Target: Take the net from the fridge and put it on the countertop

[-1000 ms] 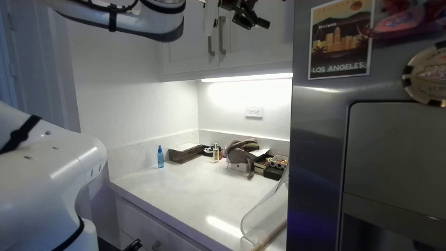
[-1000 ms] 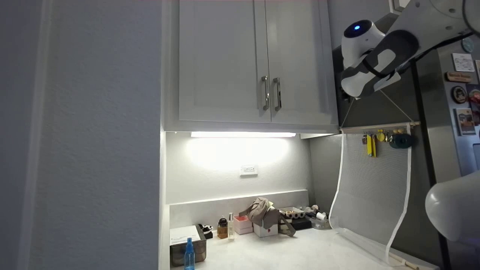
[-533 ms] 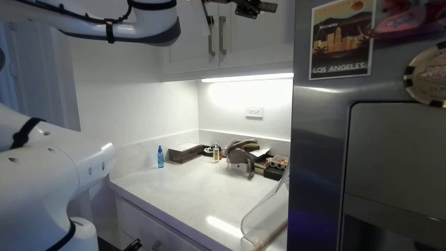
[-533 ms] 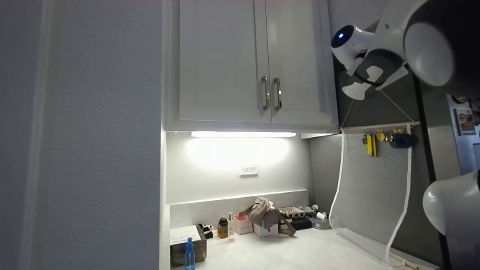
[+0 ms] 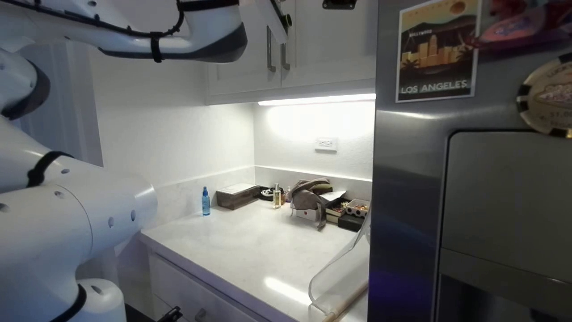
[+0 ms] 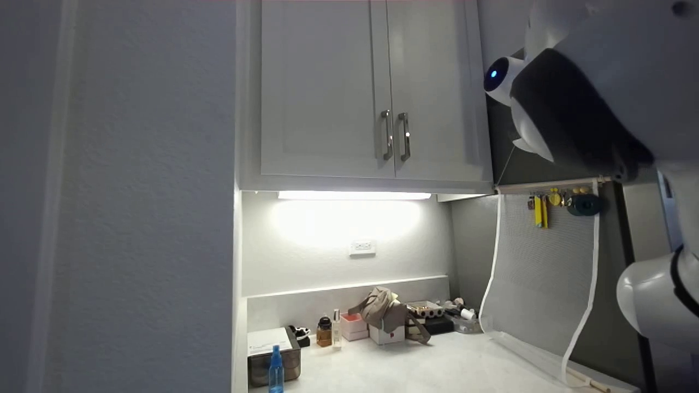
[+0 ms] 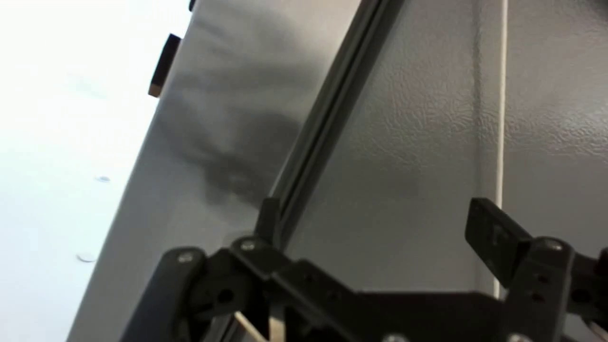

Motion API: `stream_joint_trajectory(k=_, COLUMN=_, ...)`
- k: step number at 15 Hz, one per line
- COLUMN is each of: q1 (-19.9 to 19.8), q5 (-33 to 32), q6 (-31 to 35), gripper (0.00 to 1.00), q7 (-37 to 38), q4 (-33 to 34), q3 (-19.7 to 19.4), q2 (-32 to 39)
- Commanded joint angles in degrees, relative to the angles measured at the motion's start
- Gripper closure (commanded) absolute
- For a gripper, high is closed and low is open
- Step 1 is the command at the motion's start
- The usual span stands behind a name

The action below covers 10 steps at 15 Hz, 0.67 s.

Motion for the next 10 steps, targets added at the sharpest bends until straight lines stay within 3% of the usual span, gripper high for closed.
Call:
stream_joint_trajectory(k=1, q1=-3.5, q5=-3.2, q6=-0.2, gripper=0.00, q7=3.9, q4=2.0, q3=2.4, q2=1.1)
stream_joint_trajectory(k=10, q1=-4.7, q5=-11.2, q6=4.0, gripper=0.00, q7=8.1, q4=4.7, q3=3.9, q2=5.1)
